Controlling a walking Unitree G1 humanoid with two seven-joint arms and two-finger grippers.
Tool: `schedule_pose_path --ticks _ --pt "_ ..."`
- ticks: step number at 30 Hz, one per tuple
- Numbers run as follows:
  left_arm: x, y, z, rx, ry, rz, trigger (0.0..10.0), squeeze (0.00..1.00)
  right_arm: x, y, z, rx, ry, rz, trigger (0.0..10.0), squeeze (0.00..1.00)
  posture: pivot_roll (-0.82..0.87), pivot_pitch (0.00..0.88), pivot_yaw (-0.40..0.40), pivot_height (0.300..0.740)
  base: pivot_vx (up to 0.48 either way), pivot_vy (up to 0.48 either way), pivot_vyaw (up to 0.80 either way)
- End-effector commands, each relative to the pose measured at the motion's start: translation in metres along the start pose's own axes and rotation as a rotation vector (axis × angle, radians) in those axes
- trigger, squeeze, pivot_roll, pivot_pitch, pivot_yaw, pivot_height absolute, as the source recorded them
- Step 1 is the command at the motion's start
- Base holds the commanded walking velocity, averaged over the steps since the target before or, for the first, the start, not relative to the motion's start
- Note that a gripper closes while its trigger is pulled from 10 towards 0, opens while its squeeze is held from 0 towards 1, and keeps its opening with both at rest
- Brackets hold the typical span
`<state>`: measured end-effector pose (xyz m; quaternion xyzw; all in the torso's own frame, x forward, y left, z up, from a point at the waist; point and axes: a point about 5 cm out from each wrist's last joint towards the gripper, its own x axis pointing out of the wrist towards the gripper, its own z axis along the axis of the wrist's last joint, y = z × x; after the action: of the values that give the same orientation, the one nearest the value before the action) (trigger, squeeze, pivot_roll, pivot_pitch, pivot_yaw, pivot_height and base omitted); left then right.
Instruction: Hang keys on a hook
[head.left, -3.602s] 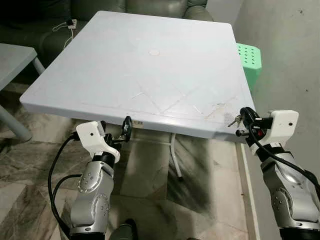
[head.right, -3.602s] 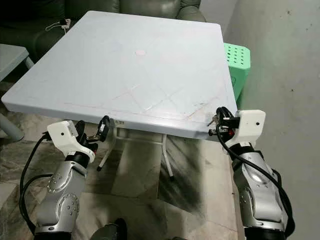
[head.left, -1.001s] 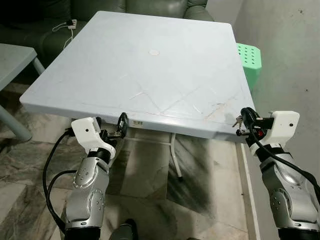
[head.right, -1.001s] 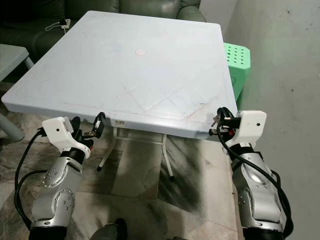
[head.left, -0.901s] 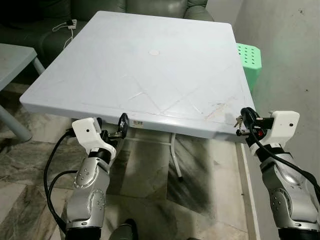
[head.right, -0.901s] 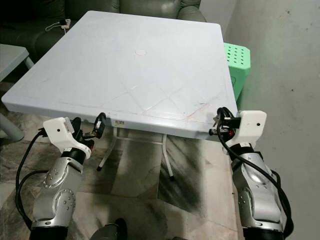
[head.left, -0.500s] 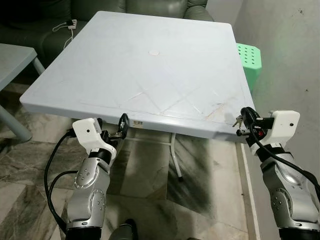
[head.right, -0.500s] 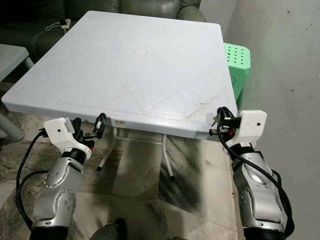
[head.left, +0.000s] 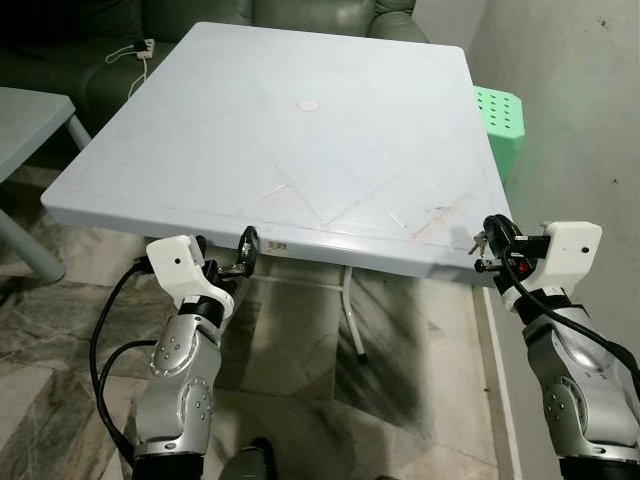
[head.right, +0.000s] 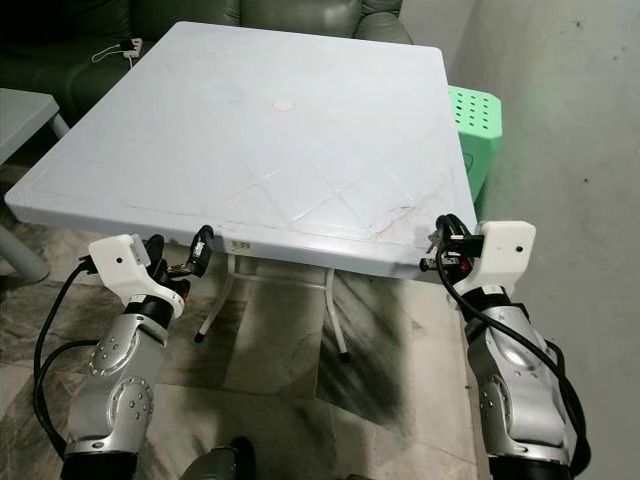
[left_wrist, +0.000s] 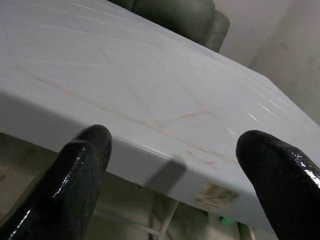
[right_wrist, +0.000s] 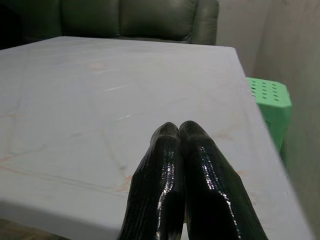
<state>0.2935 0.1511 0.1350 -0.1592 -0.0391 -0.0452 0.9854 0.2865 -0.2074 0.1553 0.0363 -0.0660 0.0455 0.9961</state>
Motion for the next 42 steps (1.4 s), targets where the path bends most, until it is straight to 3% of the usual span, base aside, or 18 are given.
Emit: schedule_pose_path --ticks 1,14,42 --pt "-0.0004 0.0019 -0.0026 0.008 0.016 0.003 10.0 0.00 -0.0009 -0.0021 0.0048 -0.004 -0.021 -0.006 10.0 0.00 -0.05 0.149 -0.069 0.740 0.000 0.390 0.00" --pt "-0.0013 0.0017 -0.0030 0.004 0.012 0.010 10.0 0.00 0.0002 -0.0024 0.0054 -0.008 -0.020 0.003 10.0 0.00 -0.04 0.148 -0.075 0.740 0.000 0.392 0.00" --pt "0.0020 -0.0021 -0.0019 -0.012 -0.004 -0.010 10.0 0.00 0.0037 -0.0018 0.0045 -0.021 -0.010 0.001 10.0 0.00 -0.05 0.127 -0.066 0.740 0.000 0.000 0.00"
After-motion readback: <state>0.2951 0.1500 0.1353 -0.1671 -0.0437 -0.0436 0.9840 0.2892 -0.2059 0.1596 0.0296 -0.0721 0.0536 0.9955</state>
